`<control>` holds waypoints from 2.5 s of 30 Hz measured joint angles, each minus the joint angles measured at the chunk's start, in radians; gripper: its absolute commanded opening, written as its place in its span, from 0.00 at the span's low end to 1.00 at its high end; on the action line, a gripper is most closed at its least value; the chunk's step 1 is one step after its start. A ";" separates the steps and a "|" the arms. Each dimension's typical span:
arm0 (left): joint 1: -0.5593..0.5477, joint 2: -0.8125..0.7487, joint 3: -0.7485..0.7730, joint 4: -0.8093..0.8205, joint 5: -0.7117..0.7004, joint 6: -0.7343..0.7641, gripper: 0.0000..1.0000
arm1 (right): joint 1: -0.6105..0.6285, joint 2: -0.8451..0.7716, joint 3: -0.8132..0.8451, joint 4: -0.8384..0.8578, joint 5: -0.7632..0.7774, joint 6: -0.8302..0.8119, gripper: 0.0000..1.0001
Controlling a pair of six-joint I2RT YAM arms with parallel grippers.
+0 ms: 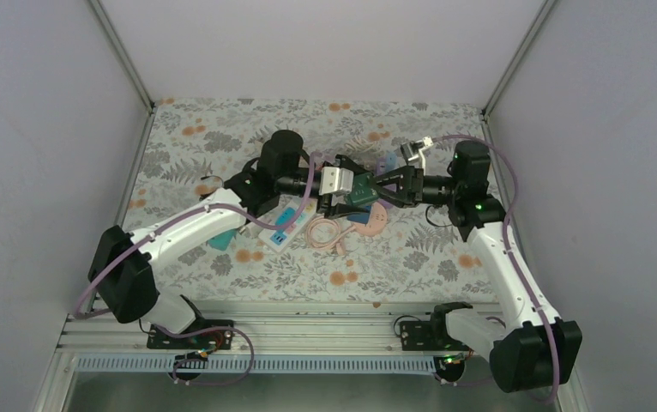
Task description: Insert the plug
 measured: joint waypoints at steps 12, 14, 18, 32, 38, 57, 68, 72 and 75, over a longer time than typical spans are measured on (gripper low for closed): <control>0.005 -0.030 0.049 -0.045 0.057 0.042 0.47 | 0.038 0.005 0.010 0.092 -0.069 0.103 0.73; 0.005 -0.030 0.051 -0.047 0.063 0.043 0.47 | 0.044 0.005 0.010 0.116 -0.071 0.123 0.66; 0.006 -0.032 0.055 -0.052 0.066 0.050 0.47 | 0.056 0.005 0.011 0.151 -0.074 0.158 0.57; 0.019 -0.106 -0.088 0.123 -0.132 -0.046 1.00 | 0.065 -0.002 0.016 0.143 0.028 0.143 0.38; 0.021 -0.243 -0.259 0.209 -0.387 -0.152 1.00 | -0.003 0.022 0.041 -0.016 0.211 0.003 0.39; 0.025 -0.641 -0.180 -0.177 -1.440 -0.502 1.00 | 0.026 0.083 0.114 -0.435 1.092 -0.257 0.39; 0.025 -0.759 -0.216 -0.198 -1.623 -0.489 1.00 | 0.105 0.251 0.098 -0.551 1.199 -0.252 0.36; 0.025 -0.777 -0.238 -0.196 -1.637 -0.486 1.00 | 0.121 0.278 0.098 -0.558 1.195 -0.236 0.35; 0.025 -0.779 -0.238 -0.195 -1.638 -0.486 1.00 | 0.132 0.314 0.099 -0.558 1.190 -0.225 0.35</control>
